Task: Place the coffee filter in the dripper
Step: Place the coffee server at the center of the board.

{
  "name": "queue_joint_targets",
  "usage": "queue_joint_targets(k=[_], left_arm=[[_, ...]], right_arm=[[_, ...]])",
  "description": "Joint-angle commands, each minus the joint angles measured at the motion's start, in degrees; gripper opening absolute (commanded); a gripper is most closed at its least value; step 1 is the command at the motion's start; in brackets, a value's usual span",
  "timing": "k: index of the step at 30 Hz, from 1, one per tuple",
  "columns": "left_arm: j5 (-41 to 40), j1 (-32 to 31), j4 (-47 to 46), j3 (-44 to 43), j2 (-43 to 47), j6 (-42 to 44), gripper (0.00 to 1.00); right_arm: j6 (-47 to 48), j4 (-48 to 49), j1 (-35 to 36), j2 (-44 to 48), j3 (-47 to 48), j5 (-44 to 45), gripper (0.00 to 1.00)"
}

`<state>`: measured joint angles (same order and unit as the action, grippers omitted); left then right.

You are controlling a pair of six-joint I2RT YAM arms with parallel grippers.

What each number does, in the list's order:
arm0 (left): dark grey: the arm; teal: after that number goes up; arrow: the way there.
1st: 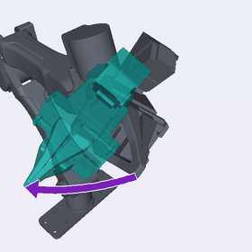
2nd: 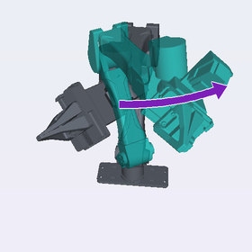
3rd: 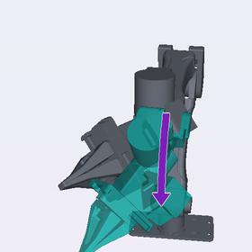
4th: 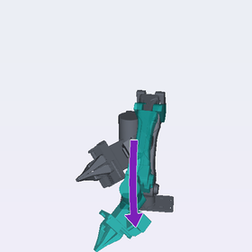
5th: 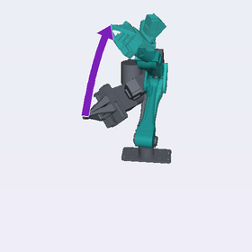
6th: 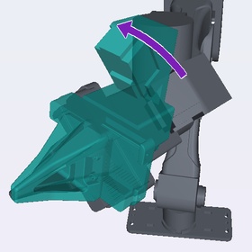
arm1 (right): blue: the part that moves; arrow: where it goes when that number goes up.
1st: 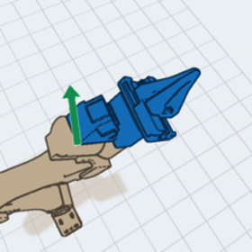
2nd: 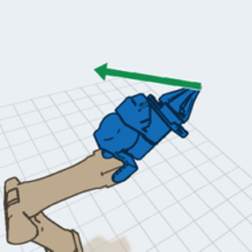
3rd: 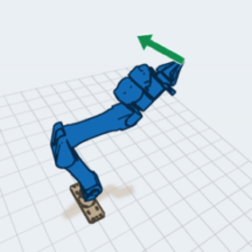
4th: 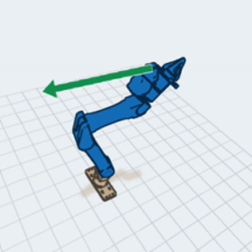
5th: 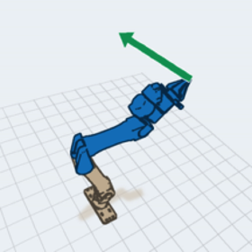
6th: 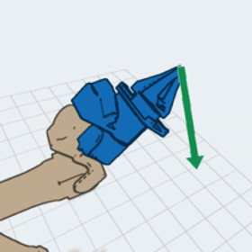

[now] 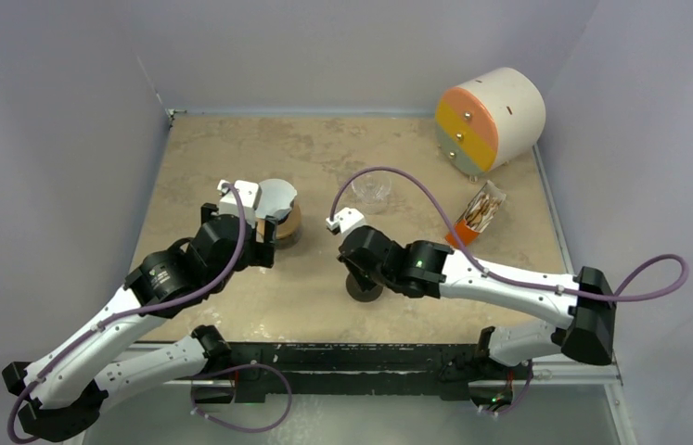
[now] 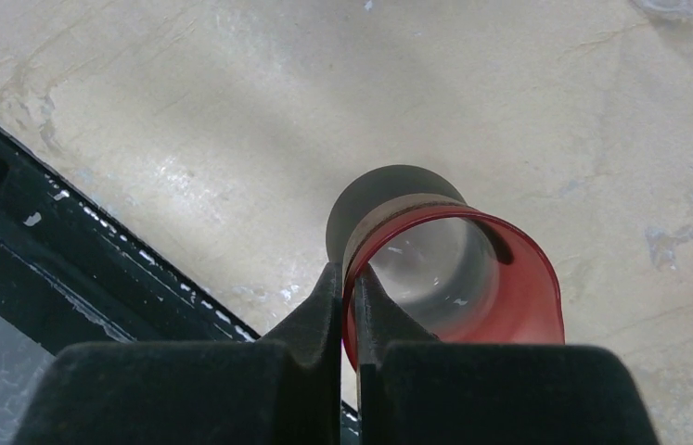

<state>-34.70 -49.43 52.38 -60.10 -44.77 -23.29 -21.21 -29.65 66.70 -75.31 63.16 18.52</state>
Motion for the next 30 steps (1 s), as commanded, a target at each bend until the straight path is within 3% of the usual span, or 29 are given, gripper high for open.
queue_joint_targets(k=[1,30], left_arm=[[0.25,0.47,-0.79,-0.46,0.22,0.46,0.83],[0.51,0.43,-0.77,-0.46,0.62,0.35,0.83]], right_arm=[[-1.12,4.25,2.09,-1.98,1.19,3.98,0.0],[-6.34,6.68,6.54,-5.46,-3.14,8.04,0.0]])
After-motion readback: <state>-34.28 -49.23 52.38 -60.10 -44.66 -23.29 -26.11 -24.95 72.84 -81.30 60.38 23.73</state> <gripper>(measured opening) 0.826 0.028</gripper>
